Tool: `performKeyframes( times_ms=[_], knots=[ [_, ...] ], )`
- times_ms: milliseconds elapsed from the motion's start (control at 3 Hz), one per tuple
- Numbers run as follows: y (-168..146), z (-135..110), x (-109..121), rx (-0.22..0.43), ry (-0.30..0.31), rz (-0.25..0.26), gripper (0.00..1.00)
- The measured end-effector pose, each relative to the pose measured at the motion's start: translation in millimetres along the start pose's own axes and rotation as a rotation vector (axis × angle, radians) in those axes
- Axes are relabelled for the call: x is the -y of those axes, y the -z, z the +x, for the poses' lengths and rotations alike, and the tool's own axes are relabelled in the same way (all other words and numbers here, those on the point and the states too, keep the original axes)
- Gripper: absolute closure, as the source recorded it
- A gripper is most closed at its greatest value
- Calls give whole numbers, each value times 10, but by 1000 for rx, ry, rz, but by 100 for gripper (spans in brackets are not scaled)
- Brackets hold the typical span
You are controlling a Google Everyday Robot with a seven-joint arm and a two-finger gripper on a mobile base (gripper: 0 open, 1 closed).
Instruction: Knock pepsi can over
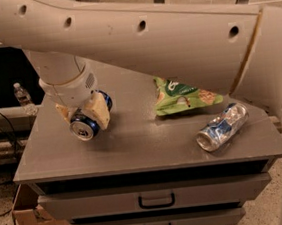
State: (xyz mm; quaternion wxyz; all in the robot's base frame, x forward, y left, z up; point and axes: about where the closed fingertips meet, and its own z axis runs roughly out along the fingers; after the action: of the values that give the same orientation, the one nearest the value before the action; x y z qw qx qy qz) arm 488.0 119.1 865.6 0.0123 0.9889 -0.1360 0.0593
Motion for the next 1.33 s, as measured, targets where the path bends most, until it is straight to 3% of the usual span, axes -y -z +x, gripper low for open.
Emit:
performKeyframes(
  times_ms=[333, 667, 1333],
  knots=[
    [-47, -89, 0, 27, -9, 11, 100],
    [-44, -82, 20, 23, -10, 21, 82],
    [-41, -74, 48, 17, -11, 38, 36]
  ],
)
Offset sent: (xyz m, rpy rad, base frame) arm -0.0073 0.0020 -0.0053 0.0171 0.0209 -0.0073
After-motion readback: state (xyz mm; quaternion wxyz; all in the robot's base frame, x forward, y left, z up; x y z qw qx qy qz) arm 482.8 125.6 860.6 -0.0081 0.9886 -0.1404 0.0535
